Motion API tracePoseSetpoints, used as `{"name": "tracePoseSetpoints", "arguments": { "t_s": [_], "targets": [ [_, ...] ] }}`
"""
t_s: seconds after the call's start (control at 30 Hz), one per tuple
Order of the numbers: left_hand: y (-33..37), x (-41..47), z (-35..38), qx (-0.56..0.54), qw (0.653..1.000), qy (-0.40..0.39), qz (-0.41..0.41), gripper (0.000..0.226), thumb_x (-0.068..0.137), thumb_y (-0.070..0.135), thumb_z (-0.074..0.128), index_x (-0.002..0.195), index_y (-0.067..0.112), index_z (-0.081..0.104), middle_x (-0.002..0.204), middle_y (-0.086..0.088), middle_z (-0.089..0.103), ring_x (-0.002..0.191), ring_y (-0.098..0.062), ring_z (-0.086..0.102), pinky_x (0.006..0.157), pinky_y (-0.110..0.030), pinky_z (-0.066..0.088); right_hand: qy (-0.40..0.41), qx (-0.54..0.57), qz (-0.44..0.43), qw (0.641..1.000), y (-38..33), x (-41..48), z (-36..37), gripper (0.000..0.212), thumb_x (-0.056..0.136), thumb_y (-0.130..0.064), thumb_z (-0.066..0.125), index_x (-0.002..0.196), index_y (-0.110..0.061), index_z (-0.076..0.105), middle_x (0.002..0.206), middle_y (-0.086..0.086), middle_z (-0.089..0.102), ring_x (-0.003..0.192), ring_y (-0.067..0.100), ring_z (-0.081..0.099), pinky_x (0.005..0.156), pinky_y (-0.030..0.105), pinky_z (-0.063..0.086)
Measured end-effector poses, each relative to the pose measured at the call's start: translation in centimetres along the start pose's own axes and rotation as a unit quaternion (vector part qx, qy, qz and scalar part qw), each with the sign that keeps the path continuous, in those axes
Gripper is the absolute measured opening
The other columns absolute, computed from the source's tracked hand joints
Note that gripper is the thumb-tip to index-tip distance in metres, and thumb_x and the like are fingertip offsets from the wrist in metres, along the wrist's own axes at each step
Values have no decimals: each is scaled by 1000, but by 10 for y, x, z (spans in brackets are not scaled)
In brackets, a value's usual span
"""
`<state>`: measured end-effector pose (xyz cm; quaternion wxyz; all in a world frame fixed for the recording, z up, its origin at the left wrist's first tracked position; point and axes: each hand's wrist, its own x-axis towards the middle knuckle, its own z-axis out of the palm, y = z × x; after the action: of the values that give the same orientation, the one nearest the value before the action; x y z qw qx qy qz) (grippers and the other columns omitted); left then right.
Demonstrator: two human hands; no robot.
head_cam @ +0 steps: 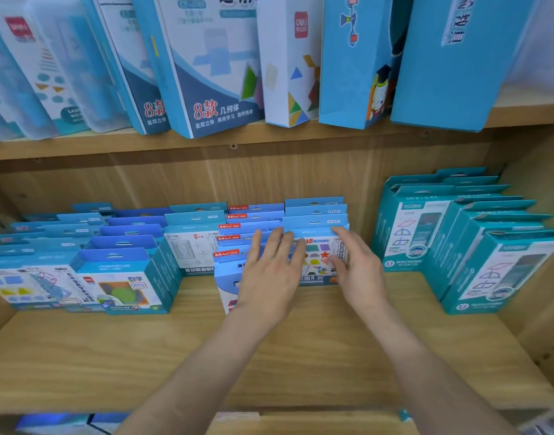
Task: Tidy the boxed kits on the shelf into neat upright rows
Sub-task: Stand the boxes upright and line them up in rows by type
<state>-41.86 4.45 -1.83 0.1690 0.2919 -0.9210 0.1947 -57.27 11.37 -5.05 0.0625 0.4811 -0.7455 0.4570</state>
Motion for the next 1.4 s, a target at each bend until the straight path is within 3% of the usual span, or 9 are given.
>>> {"name": "tracePoseSetpoints", "arguments": {
  "t_s": [0.3,0.53,0.63,0.87,0.97,1.07,1.13,1.23,1.4],
  "targets": [
    [-15,2,-3,6,998,-3,68,101,43,9,83,137,18,45,142,-6,46,137,-26,36,111,-56,15,27,4,8,1000,10,-2,-4,47,81,-4,72,124,-16,59,112,1,68,82,21,64,78,24,47],
    [-41,-51,11,-159,971,50,-173,110,63,4,82,148,29,16,156,-10,14,143,-30,11,112,-49,23,24,-9,24,999,7,-1,-5,47,83,-7,70,127,-18,57,115,2,66,88,22,63,78,28,49],
    [-45,-54,21,-182,966,42,-180,105,65,-3,78,147,25,19,155,-12,14,144,-29,10,107,-35,22,24,-30,25,999,2,-2,-6,48,84,-9,69,129,-18,54,121,2,63,98,24,63,80,37,52],
    [-50,-49,27,-206,960,77,-171,101,61,-1,82,144,24,29,152,-12,16,143,-32,16,105,-41,34,9,-41,38,998,-2,-1,-8,49,84,-10,68,130,-19,52,125,3,60,103,26,60,82,37,50],
    [-49,-51,24,-363,891,97,-254,114,61,-3,82,148,31,17,153,-2,22,141,-20,26,107,-31,33,23,-53,32,998,-4,-2,-7,54,79,-6,71,128,-15,50,128,8,55,111,29,55,87,41,50],
    [-51,-46,16,-605,718,46,-342,116,64,-15,76,148,33,12,133,14,49,108,1,59,74,-20,53,73,-74,17,994,-12,-14,-6,61,74,-7,73,127,-12,45,128,14,46,116,32,47,93,46,45],
    [-59,-44,21,-666,653,19,-361,108,64,-18,75,145,32,25,126,9,58,102,-4,64,64,-22,56,63,-25,-5,998,-26,-32,-1,57,74,-5,69,127,-10,46,127,12,45,116,29,46,98,44,42],
    [-68,-40,27,-690,626,0,-363,91,62,-18,76,135,25,43,117,1,66,104,-17,65,69,-30,58,-12,39,-14,999,-47,-56,11,57,78,-8,65,131,-14,44,131,6,44,123,21,43,107,31,34],
    [-64,-39,21,-680,644,-16,-350,62,68,-15,74,116,20,54,104,2,72,94,-16,69,71,-32,59,-117,72,18,990,-61,-66,28,68,87,-21,62,146,-21,28,146,-6,36,133,8,33,101,8,20]
  ]
}}
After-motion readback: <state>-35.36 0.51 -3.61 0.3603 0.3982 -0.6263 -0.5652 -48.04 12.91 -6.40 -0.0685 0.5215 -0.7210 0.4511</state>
